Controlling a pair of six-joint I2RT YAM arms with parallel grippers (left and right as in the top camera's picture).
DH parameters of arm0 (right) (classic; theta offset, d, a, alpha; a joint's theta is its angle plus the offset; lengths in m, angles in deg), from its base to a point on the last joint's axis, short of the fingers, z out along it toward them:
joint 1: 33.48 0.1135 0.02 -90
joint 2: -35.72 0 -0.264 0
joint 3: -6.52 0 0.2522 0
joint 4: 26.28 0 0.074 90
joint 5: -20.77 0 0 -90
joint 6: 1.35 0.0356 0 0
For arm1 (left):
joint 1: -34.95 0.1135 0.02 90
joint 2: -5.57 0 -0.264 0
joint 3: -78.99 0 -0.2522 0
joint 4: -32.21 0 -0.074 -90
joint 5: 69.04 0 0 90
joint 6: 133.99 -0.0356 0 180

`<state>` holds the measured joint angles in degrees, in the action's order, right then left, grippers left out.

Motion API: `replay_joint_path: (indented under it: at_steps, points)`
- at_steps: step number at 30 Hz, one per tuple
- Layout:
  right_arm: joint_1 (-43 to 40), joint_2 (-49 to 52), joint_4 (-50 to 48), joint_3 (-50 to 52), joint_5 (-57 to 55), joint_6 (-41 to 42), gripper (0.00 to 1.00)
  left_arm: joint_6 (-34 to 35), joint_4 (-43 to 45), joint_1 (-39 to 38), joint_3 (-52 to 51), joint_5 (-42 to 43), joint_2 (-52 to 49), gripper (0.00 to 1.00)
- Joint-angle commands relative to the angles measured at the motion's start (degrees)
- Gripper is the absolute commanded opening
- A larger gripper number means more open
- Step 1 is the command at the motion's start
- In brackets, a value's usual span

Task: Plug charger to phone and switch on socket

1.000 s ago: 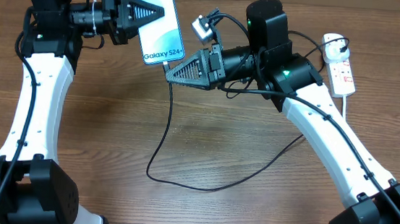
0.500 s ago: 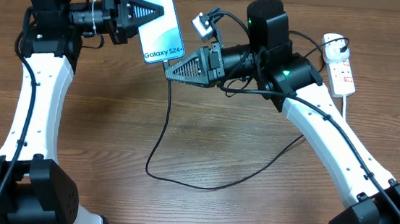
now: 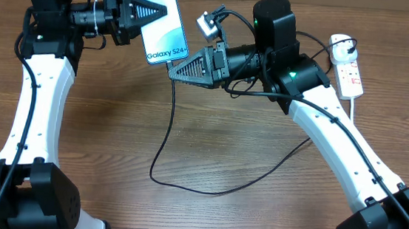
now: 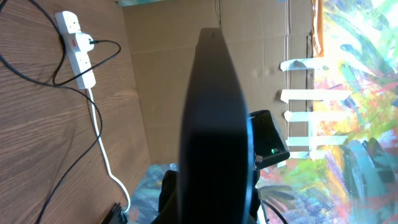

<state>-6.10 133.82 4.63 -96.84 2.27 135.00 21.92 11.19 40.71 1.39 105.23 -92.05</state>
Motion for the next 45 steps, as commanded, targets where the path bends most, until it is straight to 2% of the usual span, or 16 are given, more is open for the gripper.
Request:
replay_joint_path:
  at_steps: [1,5,8,10,11,13,15,20,31,38,41,45]
  points:
    - [-1.1,1.4,-0.8,-0.3,-7.5,0.1,0.04,0.4,-0.2,-0.6,0.8,6.2,1.1,0.04]
    - [-1.1,1.8,-0.2,-0.3,-7.5,-2.9,0.04,0.1,-0.2,-0.6,0.8,6.1,1.1,0.04]
    - [-1.1,1.8,1.9,-0.3,-7.7,-4.6,0.14,-1.9,-0.2,-0.5,0.8,3.9,1.1,0.04]
    - [-1.1,1.8,3.4,-0.3,-8.4,-4.9,0.31,-3.4,-0.2,-0.4,0.8,2.3,1.1,0.04]
    - [-1.1,1.8,4.5,-0.3,-9.1,-5.5,0.45,-4.3,-0.2,-0.4,0.8,1.6,1.1,0.04]
    - [-1.1,1.8,7.1,-0.3,-11.1,-6.6,0.78,-5.2,-0.2,-0.4,0.8,0.7,1.1,0.04]
    - [-1.1,1.8,10.7,-0.3,-13.2,-8.6,0.95,-6.1,-0.2,-0.4,0.8,-0.3,0.9,0.04]
    - [-1.1,1.8,15.6,-0.3,-14.3,-13.5,1.00,-12.0,-1.2,-0.4,0.7,-4.3,0.1,0.04]
    - [-1.1,1.8,30.8,-0.3,-13.9,-34.4,1.00,-31.1,-17.1,-0.4,0.7,-21.1,-8.5,0.04]
    - [-1.1,1.8,37.4,-0.3,-31.0,-34.2,1.00,-36.9,-20.9,-2.5,0.7,-21.9,-17.7,0.04]
    - [-1.1,1.8,38.3,-0.3,-33.0,-34.2,1.00,-38.8,-21.2,-4.9,0.7,-22.0,-22.4,0.04]
    - [-1.1,1.8,38.6,-0.3,-34.5,-34.2,1.00,-38.9,-21.2,-9.0,0.7,-26.5,-27.4,0.04]
